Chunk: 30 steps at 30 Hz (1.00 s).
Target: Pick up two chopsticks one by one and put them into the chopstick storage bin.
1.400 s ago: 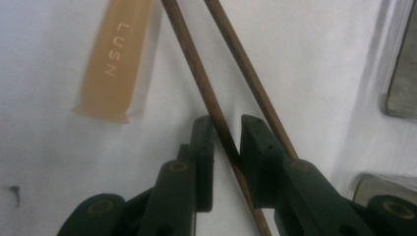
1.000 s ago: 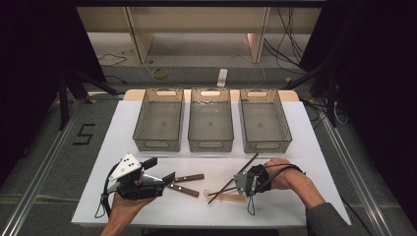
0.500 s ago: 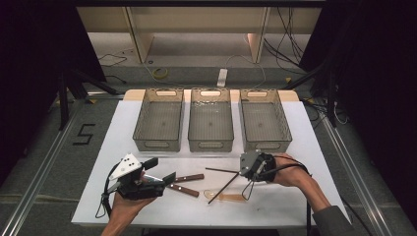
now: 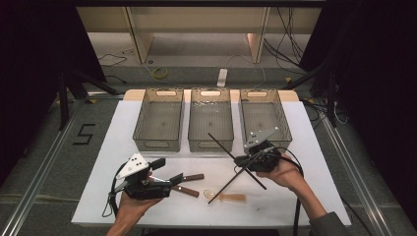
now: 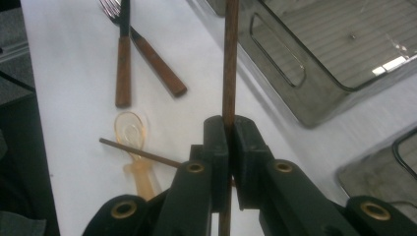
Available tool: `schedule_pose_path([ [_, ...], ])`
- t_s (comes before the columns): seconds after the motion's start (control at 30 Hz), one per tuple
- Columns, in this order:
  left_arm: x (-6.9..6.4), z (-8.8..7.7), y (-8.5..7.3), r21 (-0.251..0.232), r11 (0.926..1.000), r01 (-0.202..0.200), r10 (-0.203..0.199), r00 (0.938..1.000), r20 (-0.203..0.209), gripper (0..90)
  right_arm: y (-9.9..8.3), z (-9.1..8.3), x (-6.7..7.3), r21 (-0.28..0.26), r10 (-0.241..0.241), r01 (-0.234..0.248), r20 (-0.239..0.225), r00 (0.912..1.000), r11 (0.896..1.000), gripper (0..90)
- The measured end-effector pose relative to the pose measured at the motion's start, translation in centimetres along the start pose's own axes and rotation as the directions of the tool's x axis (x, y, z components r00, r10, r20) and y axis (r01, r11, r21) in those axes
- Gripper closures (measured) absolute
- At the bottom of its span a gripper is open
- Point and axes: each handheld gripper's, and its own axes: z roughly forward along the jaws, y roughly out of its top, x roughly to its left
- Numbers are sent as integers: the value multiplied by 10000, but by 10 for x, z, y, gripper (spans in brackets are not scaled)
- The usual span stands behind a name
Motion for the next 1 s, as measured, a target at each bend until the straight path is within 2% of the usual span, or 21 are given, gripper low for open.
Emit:
schedule_pose_path([
  [0.1,-8,12,1,284,9996,-64,57,9997,230,155,3,0,4,-328,364,-367,-98,9993,9988,858],
  [0.23,-15,28,2,502,9987,80,-109,9983,575,155,9,3,11,-581,636,-637,-46,9980,9963,858],
  [0.33,-20,37,3,662,9978,-74,27,9975,710,159,13,7,14,-788,940,-954,-218,9953,9923,858],
  [0.43,-26,46,2,827,9966,-38,-39,9957,928,165,18,11,17,-1113,1194,-1246,-519,9915,9859,858],
  [0.57,-32,56,2,987,9951,-20,-89,9939,1101,176,25,16,23,-1302,1293,-1375,-695,9892,9819,858],
  [0.67,-34,63,2,1077,9939,227,-374,9899,1366,191,29,17,26,-1450,1403,-1506,-787,9870,9779,858],
  [0.83,-35,71,0,1234,9908,564,-757,9846,1576,232,33,18,31,-1670,1448,-1588,-933,9851,9731,858],
  [0.9,-36,75,0,1235,9898,710,-907,9825,1625,263,36,19,34,-1742,1416,-1579,-1025,9846,9720,858],
  [0.97,-37,78,0,1238,9891,798,-1019,9775,1844,305,37,19,36,-1827,1401,-1581,-1077,9843,9704,858],
  [1.0,-38,80,0,1239,9892,787,-1017,9761,1919,355,38,20,38,-1903,1366,-1557,-1097,9845,9693,858],
])
